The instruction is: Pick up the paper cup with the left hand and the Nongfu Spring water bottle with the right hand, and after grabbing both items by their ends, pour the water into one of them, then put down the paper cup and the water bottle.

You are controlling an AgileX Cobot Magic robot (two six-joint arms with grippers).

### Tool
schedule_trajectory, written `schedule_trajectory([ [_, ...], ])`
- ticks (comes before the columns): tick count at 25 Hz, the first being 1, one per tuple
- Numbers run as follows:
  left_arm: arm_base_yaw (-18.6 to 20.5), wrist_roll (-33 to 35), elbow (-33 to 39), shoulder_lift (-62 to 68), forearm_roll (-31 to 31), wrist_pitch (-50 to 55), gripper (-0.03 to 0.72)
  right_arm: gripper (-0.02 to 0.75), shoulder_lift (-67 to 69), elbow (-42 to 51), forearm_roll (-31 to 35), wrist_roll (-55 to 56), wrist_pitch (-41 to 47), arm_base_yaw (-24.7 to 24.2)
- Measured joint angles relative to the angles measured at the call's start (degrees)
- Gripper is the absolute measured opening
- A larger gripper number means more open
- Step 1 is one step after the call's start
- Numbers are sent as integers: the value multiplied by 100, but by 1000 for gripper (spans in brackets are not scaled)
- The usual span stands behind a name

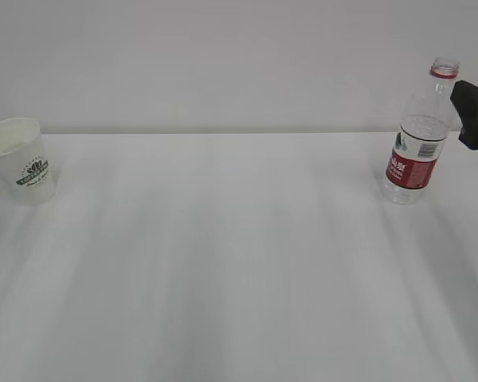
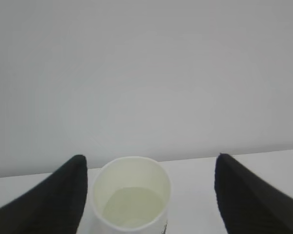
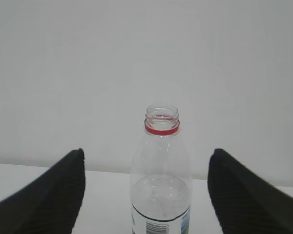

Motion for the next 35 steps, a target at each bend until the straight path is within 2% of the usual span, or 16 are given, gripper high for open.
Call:
schedule_trajectory([
  [11,0,9,11,-885,-21,1345,583,587,-460,365,-15,202,47,0],
  [28,0,9,19,-2387,-30,3387,568,587,-1111,381,-110,225,1055,0],
  [35,0,9,33,-3295,-43,4143,513,587,-1510,390,-143,225,1446,0],
])
